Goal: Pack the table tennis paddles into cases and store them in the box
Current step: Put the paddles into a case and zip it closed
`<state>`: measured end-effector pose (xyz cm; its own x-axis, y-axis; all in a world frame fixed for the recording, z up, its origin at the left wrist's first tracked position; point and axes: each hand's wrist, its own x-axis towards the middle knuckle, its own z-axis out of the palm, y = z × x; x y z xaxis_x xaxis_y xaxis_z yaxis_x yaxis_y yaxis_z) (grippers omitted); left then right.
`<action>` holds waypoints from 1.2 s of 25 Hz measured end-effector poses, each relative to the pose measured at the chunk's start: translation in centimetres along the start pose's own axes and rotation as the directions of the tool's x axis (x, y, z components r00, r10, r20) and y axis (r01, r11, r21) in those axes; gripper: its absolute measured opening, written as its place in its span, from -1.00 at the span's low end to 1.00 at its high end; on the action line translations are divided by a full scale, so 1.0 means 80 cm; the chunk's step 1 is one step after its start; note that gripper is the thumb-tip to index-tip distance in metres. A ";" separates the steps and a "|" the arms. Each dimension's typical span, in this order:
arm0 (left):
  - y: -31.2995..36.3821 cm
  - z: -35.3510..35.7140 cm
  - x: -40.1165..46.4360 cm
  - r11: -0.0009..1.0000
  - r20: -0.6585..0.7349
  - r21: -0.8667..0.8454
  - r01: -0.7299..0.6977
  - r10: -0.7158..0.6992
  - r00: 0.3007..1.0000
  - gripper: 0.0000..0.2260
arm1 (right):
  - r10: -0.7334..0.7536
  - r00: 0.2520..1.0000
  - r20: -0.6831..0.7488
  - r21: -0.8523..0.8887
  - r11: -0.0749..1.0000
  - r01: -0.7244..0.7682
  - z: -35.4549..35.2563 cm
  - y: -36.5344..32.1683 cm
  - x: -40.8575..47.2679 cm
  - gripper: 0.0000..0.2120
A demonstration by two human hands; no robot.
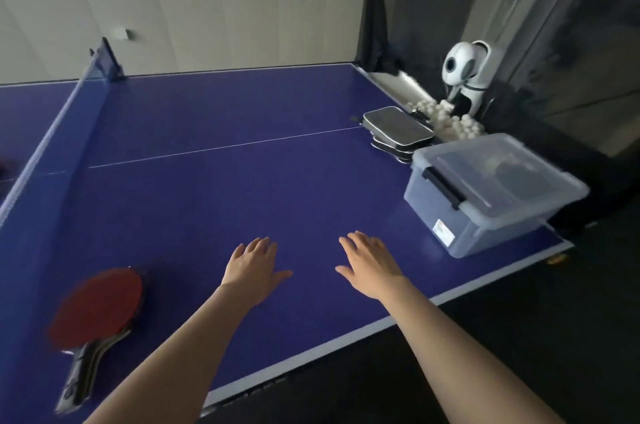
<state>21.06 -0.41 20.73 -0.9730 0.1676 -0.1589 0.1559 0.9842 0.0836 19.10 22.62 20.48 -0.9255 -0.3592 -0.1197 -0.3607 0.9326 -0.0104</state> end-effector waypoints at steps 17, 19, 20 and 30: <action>0.349 -0.081 0.222 0.950 -0.120 0.024 -0.311 0.311 0.943 -0.38 | 0.325 0.936 -0.137 -0.029 0.943 -0.332 -0.066 0.355 -0.073 -0.47; 0.369 -0.080 0.265 0.950 -0.143 0.029 -0.311 0.312 0.939 -0.38 | 0.331 0.936 -0.122 -0.032 0.941 -0.337 -0.067 0.393 -0.047 -0.45; 0.378 -0.080 0.287 0.951 -0.147 0.022 -0.307 0.307 0.940 -0.39 | 0.329 0.938 -0.109 -0.036 0.942 -0.335 -0.069 0.411 -0.033 -0.44; 0.418 -0.094 0.438 0.965 -0.106 -0.017 -0.260 0.257 0.961 -0.37 | 0.277 0.958 -0.080 -0.042 0.959 -0.281 -0.096 0.539 0.098 -0.45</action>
<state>-9.08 37.95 25.35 -0.9127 0.4078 -0.0267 0.4006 0.9057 0.1387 -4.55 59.74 26.71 -0.9954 -0.0884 -0.0381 -0.0907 0.9937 0.0651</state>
